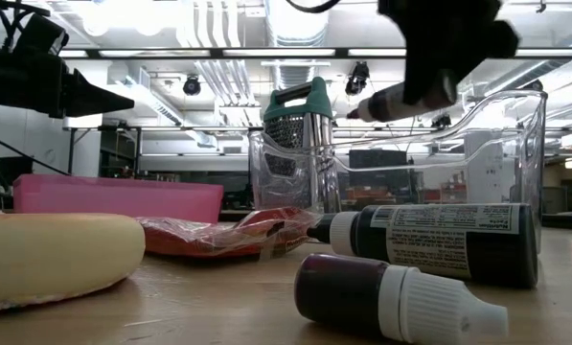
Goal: Pick & Place Food Item
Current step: Put the large violet food coloring bottle into the transparent bin
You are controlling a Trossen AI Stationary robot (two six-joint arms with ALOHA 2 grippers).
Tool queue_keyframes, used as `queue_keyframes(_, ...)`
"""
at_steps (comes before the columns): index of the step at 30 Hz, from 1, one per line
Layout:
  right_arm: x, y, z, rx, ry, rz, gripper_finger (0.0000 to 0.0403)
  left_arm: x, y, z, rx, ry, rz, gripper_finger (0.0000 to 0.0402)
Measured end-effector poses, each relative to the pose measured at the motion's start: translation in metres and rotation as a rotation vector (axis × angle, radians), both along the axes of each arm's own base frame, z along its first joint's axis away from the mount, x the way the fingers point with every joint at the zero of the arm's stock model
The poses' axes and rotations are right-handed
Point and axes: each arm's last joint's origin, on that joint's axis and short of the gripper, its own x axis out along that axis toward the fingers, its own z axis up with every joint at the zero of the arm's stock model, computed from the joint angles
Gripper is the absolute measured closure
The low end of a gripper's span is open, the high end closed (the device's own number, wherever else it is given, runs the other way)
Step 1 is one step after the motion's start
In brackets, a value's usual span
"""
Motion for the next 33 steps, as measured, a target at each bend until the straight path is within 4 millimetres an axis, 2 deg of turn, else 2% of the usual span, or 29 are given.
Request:
queue_keyframes(10, 0.017, -0.020, -0.017, 0.065, -0.015, 0.105, 0.0259, 0.000, 0.000, 0.000, 0.000, 0.000, 0.000, 0.0396)
queue_keyframes(26, 0.009, -0.035, -0.074, 0.210, 0.016, 0.106, 0.0259, 0.000, 0.000, 0.000, 0.000, 0.000, 0.000, 0.0396)
queue_keyframes(33, 0.004, -0.040, -0.087, 0.224, 0.023, 0.097, 0.0259, 0.000, 0.000, 0.000, 0.000, 0.000, 0.000, 0.0396)
